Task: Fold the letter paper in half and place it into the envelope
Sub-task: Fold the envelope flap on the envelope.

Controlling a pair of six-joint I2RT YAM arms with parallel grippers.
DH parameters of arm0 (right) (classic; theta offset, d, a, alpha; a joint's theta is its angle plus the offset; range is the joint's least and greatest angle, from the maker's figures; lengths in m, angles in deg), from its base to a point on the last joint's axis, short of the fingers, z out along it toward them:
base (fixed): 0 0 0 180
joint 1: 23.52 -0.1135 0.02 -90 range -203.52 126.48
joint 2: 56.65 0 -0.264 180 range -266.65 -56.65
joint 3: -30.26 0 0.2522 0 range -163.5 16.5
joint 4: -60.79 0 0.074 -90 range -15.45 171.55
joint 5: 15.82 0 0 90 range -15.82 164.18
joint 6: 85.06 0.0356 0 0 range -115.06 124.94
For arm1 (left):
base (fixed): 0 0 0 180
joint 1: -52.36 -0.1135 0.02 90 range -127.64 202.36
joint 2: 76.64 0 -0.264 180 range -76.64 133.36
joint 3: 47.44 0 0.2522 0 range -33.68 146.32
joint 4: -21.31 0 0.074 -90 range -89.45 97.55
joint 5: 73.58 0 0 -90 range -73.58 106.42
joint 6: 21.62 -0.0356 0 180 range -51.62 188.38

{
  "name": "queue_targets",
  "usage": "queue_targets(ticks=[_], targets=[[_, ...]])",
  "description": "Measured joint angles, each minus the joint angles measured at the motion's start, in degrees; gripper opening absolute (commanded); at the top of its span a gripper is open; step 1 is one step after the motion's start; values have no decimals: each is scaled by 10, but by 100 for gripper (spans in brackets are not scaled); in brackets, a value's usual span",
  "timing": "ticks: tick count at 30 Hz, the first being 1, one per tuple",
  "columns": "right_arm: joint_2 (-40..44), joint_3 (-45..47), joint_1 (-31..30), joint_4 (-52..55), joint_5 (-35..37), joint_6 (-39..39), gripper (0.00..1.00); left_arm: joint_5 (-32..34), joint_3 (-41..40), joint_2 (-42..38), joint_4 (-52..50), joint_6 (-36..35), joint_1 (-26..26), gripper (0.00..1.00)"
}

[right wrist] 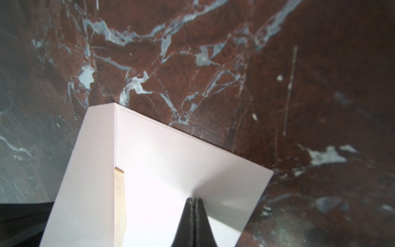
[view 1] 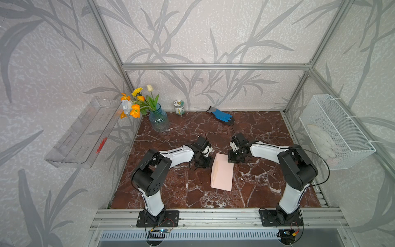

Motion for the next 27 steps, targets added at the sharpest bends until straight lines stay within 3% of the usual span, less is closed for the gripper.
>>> queue_targets(ticks=[8,19,20,22,24,25,27], targets=[[0,0,0,0,-1,4,0,-27,32,2,-6,6,27,0],[1,3,0,-5,-3,15,0,-49,35,65,7,11,52,0],[1,3,0,-5,-3,15,4,-52,35,67,8,12,52,0],[2,2,1,-2,-10,15,45,-60,36,70,9,12,51,0],[7,-8,3,14,-19,10,65,-56,39,70,9,12,50,0],[12,-16,4,29,-22,5,96,-52,39,68,7,11,47,0],[31,-35,6,65,-25,-8,99,-38,39,53,-10,6,43,15]])
